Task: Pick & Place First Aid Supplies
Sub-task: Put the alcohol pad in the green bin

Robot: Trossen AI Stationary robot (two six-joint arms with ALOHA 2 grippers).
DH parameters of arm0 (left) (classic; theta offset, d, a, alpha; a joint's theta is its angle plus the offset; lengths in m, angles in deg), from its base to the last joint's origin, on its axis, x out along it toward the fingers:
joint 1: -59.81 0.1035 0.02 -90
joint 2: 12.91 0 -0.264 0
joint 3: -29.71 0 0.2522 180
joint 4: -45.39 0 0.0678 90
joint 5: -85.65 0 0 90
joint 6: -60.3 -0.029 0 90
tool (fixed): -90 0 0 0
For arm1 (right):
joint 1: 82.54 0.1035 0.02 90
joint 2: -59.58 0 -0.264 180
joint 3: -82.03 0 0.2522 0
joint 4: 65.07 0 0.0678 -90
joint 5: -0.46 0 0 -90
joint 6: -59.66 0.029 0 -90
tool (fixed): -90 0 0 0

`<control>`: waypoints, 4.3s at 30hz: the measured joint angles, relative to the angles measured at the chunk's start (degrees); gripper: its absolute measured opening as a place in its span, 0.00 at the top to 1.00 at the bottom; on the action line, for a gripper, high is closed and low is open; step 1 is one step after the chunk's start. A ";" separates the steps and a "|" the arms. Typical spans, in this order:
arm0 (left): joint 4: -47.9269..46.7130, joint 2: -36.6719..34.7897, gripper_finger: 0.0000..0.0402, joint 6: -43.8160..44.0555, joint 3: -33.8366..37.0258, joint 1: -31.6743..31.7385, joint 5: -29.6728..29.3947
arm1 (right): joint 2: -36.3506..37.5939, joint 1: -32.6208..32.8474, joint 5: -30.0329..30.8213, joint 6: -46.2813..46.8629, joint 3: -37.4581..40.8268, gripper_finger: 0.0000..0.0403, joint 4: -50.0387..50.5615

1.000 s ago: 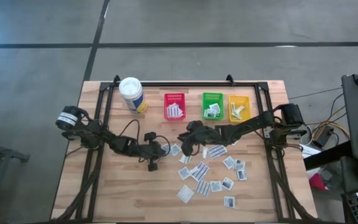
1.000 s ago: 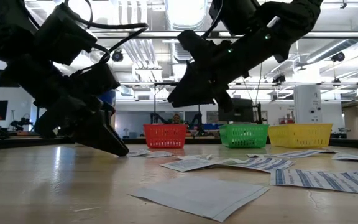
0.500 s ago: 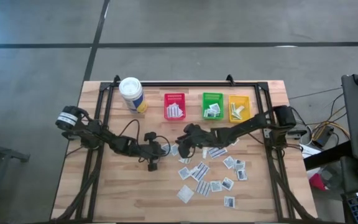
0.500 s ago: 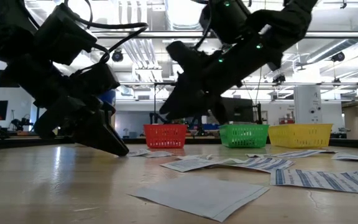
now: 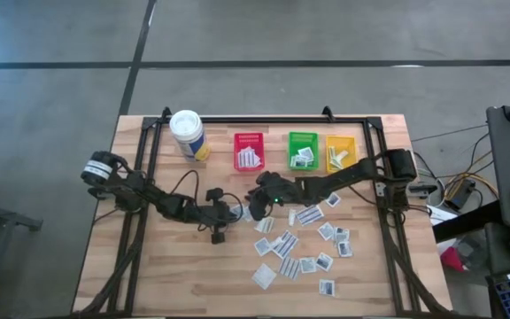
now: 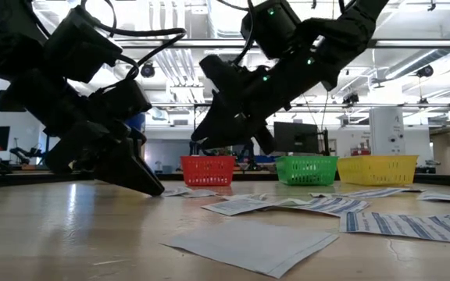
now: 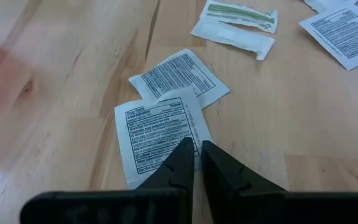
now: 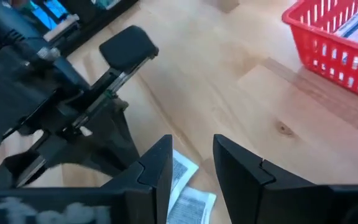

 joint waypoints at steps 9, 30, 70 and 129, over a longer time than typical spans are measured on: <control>0.38 0.02 0.93 -0.37 0.01 0.09 -0.11 | -6.59 -0.06 -0.61 1.57 -2.46 0.72 -3.23; 0.53 0.01 0.93 -0.94 0.25 2.74 0.00 | -11.66 -0.74 -6.85 3.38 -9.27 0.70 6.22; 3.16 0.08 0.93 -0.66 -0.27 3.06 -0.67 | -11.37 -0.63 -11.23 -1.95 -9.38 0.98 5.82; -0.21 -12.15 0.93 -1.65 -0.19 1.84 -1.98 | 35.14 -14.04 9.15 -8.87 24.23 0.98 14.12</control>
